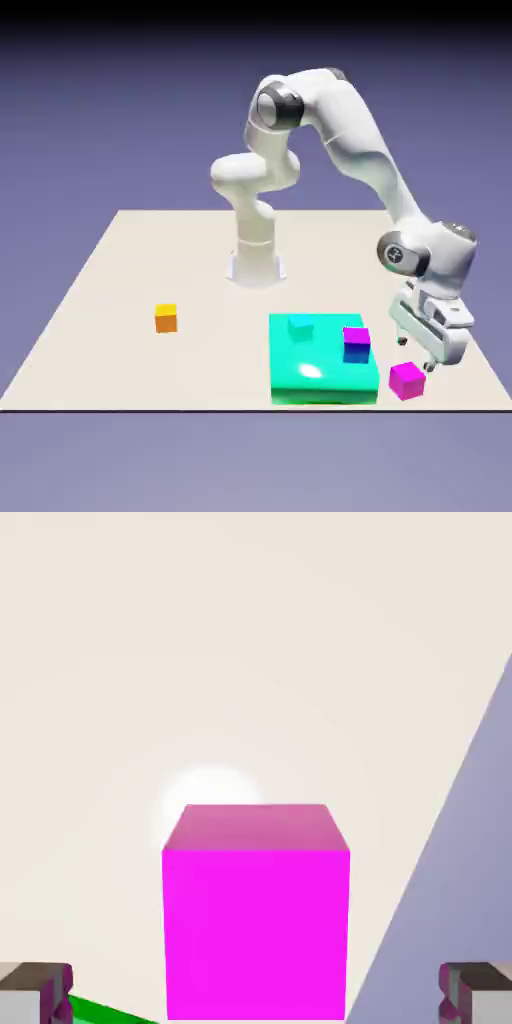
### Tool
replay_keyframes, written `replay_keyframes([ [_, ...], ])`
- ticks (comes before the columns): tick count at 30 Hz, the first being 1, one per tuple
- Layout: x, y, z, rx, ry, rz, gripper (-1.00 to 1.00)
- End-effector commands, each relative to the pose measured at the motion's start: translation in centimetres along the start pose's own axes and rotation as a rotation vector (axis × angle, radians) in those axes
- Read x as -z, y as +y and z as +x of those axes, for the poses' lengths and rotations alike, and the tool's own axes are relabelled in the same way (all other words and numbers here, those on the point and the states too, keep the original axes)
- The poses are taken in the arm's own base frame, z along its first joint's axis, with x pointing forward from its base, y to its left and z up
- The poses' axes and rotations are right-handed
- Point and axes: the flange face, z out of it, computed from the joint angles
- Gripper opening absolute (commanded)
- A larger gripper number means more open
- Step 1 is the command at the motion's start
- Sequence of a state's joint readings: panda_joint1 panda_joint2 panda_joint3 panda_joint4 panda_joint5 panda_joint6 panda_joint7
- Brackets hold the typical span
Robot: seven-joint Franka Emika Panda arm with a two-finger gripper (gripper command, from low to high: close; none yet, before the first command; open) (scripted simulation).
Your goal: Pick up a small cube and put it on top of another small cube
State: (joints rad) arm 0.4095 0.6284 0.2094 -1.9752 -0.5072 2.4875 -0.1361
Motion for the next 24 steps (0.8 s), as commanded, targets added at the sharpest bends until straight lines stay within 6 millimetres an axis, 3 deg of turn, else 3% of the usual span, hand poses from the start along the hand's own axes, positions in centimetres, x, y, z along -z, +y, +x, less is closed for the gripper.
replay_keyframes([
  [1, -1.7, -0.1, 0.0, 0.001, 0.000, 0.000, 0.00],
  [2, -1.7, -0.1, 0.0, 0.001, 0.000, 0.000, -1.00],
  [3, -1.7, -0.1, 0.0, 0.001, 0.000, 0.000, -1.00],
  [7, 5.3, 0.2, -0.3, -0.004, -0.001, 0.000, -1.00],
  [12, 11.0, 4.7, -5.7, -0.422, -0.058, 0.040, -1.00],
  [17, 16.5, 7.5, -11.7, -0.827, -0.109, 0.105, -1.00],
  [19, 17.0, 7.7, -12.3, -0.865, -0.113, 0.113, -1.00],
  [23, 10.1, 6.7, -12.3, -0.865, -0.113, 0.113, -1.00],
  [24, 10.1, 6.7, -12.3, -0.865, -0.113, 0.113, 1.00],
])
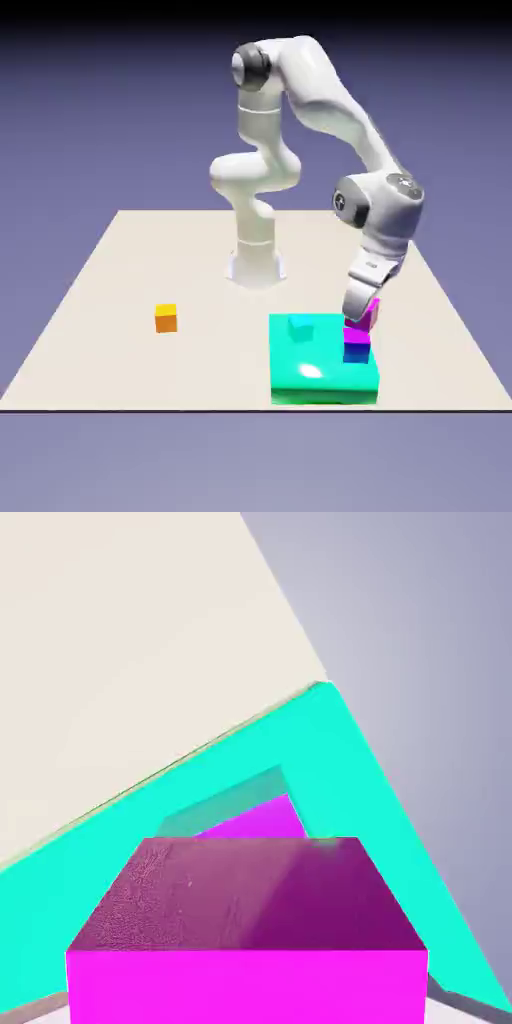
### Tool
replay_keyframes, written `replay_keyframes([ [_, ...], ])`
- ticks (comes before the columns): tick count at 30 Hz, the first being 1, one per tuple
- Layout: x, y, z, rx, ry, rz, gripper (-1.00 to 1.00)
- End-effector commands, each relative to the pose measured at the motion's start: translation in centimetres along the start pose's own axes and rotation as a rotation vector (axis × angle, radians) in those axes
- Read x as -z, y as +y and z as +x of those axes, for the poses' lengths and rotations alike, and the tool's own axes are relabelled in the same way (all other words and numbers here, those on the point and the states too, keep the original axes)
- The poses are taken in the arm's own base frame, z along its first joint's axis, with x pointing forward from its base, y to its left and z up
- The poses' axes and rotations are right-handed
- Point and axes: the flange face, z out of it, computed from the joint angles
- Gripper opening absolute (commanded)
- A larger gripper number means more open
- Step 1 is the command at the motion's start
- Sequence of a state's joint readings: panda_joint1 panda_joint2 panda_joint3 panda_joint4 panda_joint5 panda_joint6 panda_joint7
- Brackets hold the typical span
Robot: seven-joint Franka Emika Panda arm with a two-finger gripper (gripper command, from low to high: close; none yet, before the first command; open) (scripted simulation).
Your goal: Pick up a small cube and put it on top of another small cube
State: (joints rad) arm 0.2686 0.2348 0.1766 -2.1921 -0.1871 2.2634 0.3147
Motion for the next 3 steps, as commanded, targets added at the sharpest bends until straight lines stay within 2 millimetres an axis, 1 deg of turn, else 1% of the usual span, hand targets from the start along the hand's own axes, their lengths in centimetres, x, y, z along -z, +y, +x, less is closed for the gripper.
replay_keyframes([
  [1, 0.0, 0.0, 0.0, 0.000, 0.000, 0.000, 1.00],
  [3, 3.6, 0.1, 0.0, -0.001, 0.000, -0.001, 1.00],
])
